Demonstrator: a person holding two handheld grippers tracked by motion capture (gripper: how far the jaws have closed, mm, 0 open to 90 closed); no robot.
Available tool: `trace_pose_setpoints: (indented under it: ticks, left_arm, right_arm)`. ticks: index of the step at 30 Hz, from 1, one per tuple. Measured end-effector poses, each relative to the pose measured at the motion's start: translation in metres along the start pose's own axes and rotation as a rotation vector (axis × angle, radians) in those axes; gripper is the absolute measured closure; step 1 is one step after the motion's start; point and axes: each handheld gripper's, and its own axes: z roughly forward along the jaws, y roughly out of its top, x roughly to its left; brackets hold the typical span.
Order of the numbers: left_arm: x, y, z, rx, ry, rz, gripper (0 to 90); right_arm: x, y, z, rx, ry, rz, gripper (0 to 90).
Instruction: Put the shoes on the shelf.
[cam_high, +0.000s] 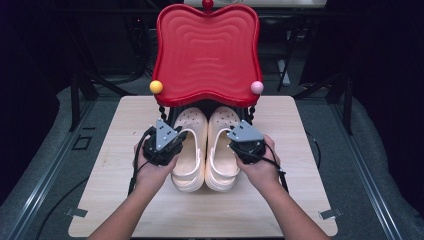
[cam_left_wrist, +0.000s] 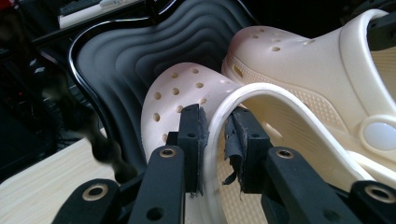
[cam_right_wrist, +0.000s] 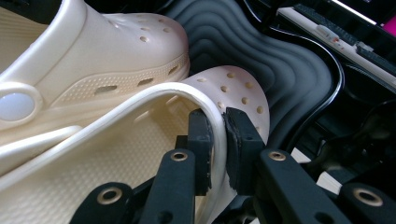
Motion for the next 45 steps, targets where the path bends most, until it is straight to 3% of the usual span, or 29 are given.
trace_pose_setpoints:
  ticks: [9, 13, 15, 17, 20, 23, 27, 45]
  left_arm:
    - [0.006, 0.013, 0.021, -0.038, 0.046, -0.009, 75.4]
    - [0.003, 0.004, 0.032, -0.030, 0.038, -0.004, 74.6]
    - [-0.002, -0.002, 0.033, -0.033, 0.032, 0.022, 74.1]
    - [-0.004, -0.004, 0.033, -0.043, 0.040, 0.038, 73.2]
    - [-0.004, -0.006, 0.030, -0.047, 0.041, 0.018, 72.2]
    - [-0.003, -0.006, 0.030, -0.040, 0.037, 0.009, 68.9]
    - [0.004, -0.008, 0.030, -0.025, -0.010, -0.059, 58.4]
    - [0.009, -0.006, 0.013, -0.038, -0.033, -0.082, 52.5]
  right_arm:
    - [-0.016, 0.012, 0.018, -0.029, -0.047, 0.049, 79.2]
    - [-0.014, 0.008, 0.029, -0.017, -0.029, 0.064, 77.3]
    - [-0.008, 0.007, 0.032, 0.002, -0.039, 0.027, 76.2]
    - [-0.003, 0.005, 0.033, 0.020, -0.033, -0.004, 74.5]
    - [0.000, 0.005, 0.032, 0.025, -0.046, -0.029, 72.8]
    - [-0.002, 0.005, 0.032, 0.030, -0.040, -0.008, 69.5]
    - [-0.004, 0.005, 0.031, 0.028, -0.009, 0.037, 64.9]
    - [0.003, 0.008, 0.019, 0.037, -0.008, 0.005, 59.6]
